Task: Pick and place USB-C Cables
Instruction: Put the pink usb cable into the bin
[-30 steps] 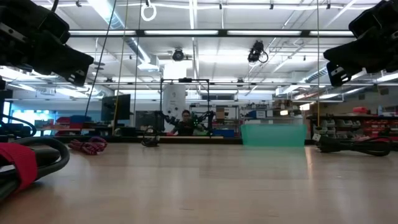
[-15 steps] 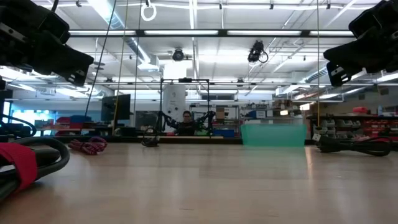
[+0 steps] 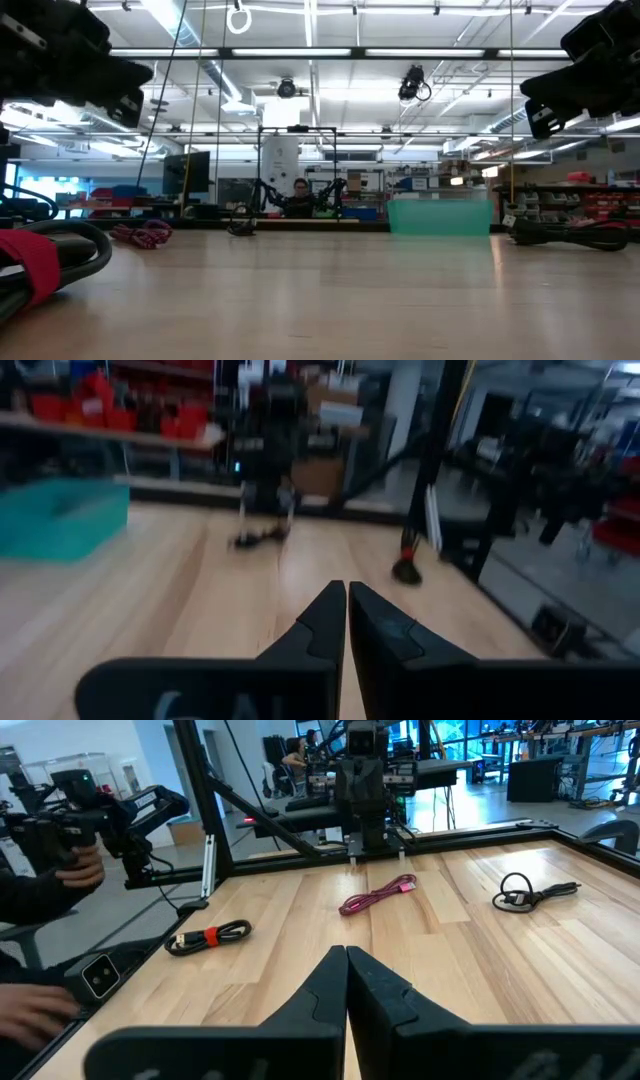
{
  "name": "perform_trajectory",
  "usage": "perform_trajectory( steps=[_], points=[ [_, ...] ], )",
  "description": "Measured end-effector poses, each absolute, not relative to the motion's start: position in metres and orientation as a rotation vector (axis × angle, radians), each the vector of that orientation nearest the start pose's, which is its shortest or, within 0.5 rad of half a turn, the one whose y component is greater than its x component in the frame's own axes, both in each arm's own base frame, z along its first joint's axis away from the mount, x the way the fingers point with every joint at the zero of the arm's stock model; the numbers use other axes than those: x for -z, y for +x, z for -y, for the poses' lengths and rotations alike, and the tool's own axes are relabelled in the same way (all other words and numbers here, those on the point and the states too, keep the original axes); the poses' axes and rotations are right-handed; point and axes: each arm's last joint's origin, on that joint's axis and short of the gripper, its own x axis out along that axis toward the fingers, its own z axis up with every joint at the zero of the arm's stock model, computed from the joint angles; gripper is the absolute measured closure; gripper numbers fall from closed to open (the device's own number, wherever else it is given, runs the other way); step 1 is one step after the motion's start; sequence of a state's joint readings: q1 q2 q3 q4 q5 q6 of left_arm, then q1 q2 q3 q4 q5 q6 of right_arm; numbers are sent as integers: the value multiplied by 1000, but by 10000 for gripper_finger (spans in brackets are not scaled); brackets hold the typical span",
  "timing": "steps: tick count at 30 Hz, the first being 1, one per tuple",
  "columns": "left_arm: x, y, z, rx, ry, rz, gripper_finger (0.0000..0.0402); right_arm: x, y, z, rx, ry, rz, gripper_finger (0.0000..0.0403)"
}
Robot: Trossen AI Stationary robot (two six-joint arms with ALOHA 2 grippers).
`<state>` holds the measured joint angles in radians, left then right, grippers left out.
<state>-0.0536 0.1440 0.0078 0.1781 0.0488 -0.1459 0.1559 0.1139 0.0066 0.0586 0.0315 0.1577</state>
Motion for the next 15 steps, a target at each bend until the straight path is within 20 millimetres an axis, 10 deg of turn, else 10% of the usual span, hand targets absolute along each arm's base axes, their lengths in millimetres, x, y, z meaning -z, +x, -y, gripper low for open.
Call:
perform_trajectory(
  steps=[15],
  points=[
    [-183, 105, 5, 34, -85, 145, 372, -162, 103, -15, -121, 153, -59, 389]
  ],
)
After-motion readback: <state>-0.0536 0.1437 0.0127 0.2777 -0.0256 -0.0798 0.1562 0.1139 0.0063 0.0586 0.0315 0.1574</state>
